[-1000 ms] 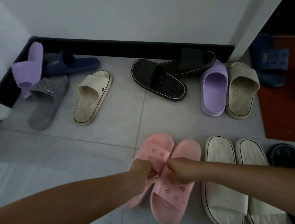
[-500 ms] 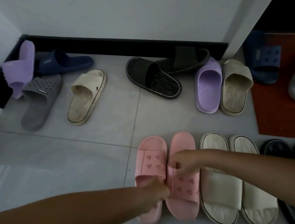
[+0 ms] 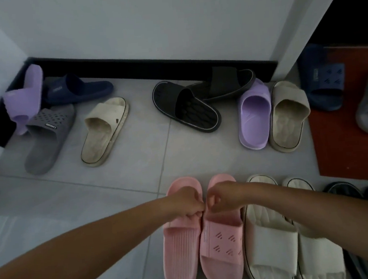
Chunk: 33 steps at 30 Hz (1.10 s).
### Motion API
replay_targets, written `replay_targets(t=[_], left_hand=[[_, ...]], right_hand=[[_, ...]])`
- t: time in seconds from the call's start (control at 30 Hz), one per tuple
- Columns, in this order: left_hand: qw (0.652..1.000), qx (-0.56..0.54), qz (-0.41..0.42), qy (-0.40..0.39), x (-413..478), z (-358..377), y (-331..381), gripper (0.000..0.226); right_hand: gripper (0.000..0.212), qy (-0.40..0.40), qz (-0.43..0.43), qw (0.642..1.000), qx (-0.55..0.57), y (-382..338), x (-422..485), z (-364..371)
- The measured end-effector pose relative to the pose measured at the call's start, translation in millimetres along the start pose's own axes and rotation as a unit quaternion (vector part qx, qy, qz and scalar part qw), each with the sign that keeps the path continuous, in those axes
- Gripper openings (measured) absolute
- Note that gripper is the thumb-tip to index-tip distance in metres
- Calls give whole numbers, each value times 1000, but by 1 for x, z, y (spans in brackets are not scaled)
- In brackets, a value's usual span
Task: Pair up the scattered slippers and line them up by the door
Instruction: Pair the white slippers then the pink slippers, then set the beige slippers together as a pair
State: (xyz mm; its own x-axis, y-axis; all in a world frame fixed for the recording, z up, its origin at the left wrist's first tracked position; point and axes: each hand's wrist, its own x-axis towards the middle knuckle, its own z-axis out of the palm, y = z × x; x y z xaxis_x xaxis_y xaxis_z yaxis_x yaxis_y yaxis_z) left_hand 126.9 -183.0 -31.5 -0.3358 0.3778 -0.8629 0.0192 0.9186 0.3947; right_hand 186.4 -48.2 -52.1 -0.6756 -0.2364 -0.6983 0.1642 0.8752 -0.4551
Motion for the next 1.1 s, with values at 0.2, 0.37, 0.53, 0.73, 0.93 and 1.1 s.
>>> replay_targets(t=[0.2, 0.37, 0.53, 0.73, 0.93, 1.1], left_hand=[[996, 7, 37, 78, 0, -6, 13, 12], [992, 5, 35, 119, 15, -19, 56, 57], [978, -79, 75, 176, 60, -26, 144, 59], [969, -17, 126, 213, 112, 0, 237, 52], [956, 66, 168, 231, 146, 34, 308, 52], [954, 102, 139, 246, 148, 37, 319, 52]], right_hand=[[27, 74, -31, 995, 52, 23, 19, -32], [21, 166, -33, 978, 122, 55, 20, -49], [22, 346, 58, 921, 167, 113, 10, -73], [17, 468, 195, 827, 243, 233, -43, -95], [7, 498, 262, 785, 261, 308, -85, -78], [12, 483, 247, 797, 265, 309, -73, -64]])
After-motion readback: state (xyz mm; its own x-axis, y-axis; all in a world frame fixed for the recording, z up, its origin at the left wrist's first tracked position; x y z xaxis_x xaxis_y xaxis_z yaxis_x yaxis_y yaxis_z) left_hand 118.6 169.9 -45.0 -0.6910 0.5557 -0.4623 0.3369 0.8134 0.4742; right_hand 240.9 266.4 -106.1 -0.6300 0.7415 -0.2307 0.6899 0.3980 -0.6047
